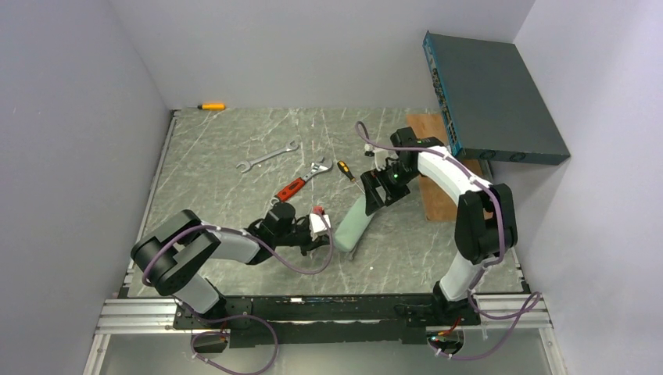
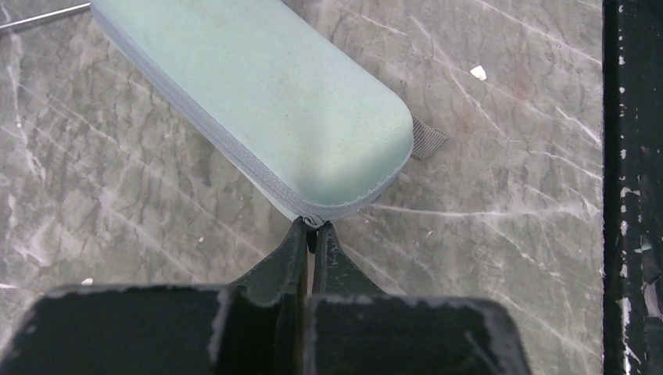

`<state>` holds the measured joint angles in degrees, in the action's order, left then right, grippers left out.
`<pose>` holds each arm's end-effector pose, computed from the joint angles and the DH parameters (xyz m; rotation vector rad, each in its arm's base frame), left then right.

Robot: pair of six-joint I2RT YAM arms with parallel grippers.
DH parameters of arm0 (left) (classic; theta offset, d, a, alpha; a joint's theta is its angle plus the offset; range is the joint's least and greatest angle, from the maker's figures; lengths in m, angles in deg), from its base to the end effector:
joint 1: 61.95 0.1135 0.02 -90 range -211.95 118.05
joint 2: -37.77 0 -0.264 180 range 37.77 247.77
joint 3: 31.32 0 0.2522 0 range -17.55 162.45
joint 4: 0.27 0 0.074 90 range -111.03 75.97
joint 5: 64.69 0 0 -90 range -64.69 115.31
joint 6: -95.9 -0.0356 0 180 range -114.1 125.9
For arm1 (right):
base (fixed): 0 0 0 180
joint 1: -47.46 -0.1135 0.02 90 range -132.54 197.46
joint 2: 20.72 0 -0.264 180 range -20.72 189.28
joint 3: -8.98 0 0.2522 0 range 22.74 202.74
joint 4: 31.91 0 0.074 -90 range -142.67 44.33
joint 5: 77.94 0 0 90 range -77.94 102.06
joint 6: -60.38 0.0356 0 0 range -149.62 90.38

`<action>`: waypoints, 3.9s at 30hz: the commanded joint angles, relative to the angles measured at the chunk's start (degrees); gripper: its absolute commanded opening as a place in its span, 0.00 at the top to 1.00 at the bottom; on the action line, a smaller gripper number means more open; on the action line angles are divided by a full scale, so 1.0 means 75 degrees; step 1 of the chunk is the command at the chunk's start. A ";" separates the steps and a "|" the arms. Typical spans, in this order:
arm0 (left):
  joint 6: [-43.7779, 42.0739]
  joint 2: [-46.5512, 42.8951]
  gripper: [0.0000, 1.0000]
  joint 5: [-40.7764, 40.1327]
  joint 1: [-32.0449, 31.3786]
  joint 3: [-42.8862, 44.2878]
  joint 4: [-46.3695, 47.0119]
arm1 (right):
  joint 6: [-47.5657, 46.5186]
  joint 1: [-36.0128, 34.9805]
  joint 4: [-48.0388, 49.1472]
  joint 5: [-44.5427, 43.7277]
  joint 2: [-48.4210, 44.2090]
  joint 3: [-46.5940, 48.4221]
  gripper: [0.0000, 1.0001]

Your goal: Open the umbrella

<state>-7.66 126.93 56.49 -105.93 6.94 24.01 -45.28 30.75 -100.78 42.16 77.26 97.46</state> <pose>0.1805 -0.1998 0.1349 1.2940 1.6242 -0.8825 0.3076 0.1110 0.2307 -0.8686 2.7129 0.7683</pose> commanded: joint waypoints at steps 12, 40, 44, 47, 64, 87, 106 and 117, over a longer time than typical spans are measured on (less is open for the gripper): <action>-0.0157 0.0293 1.00 -0.0936 -0.1068 0.0460 0.0796 | 0.3162 -0.0340 0.0724 0.1013 0.1769 0.0730 0.18; 0.0735 0.1086 1.00 -0.1723 0.0885 0.1508 0.0329 | -0.1716 -0.0853 0.0181 0.1182 0.2933 0.1434 1.00; 0.0995 0.1037 1.00 -0.1784 0.0983 0.1423 0.0604 | -0.1962 -0.0796 0.0152 0.1500 0.2993 0.2011 1.00; 0.1270 0.0863 1.00 -0.1314 0.0975 0.1294 0.0557 | -0.1647 -0.0581 0.0423 0.1511 0.2851 0.2280 0.85; 0.2136 0.1284 1.00 -0.1215 0.0033 0.1563 0.0754 | 0.2492 -0.0012 0.0673 0.1745 0.1750 0.0585 0.24; 0.1782 0.1033 0.56 -0.1238 0.0661 0.1049 0.0887 | 0.0420 -0.0126 0.0193 0.1001 0.2942 0.0611 1.00; 0.1952 0.0753 0.41 0.0201 0.0537 0.1126 0.0965 | 0.0903 -0.0486 0.0199 0.0312 0.2625 0.0954 1.00; -0.2469 0.0282 0.55 -0.0079 -0.0009 0.0599 0.1422 | 0.0778 -0.0514 -0.0096 0.0358 0.2848 0.1109 1.00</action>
<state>-11.92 130.26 55.90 -105.52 11.92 32.43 -36.91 27.43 -100.46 53.01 96.08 105.35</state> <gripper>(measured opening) 0.456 0.065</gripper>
